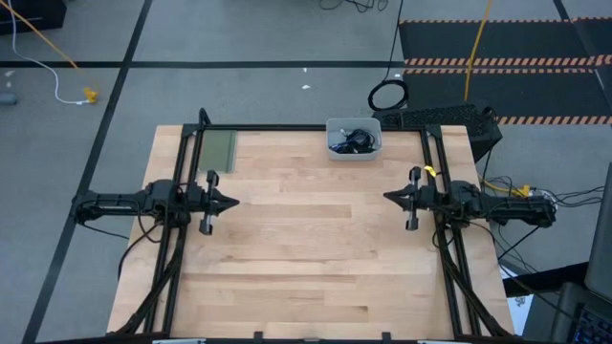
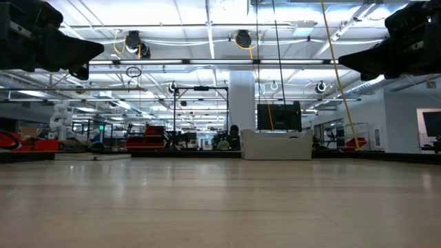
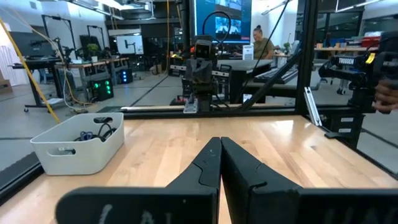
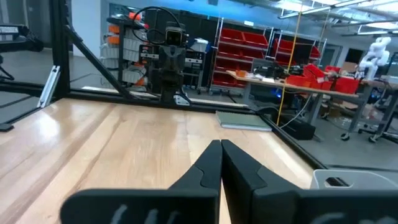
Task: Pick and place USB-C Cables
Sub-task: Return to Home Position
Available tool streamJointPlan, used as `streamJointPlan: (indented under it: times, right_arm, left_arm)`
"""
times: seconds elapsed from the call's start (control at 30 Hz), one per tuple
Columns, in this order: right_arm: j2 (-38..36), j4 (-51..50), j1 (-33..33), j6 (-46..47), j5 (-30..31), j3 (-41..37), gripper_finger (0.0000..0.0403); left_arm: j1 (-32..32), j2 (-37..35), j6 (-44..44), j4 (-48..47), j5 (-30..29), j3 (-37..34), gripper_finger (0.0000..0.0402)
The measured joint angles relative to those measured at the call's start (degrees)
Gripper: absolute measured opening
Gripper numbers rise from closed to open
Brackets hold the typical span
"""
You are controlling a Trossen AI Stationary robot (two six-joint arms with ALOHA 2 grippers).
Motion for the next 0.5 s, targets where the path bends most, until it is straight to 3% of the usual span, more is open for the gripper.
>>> streamJointPlan:
  times: [0.5]
  right_arm:
    - [0.35,-0.63,0.0,3.19,-1.47,0.0,0.0]
  left_arm:
    - [0.0,-0.02,-1.37,-3.4,0.01,0.0,0.001]
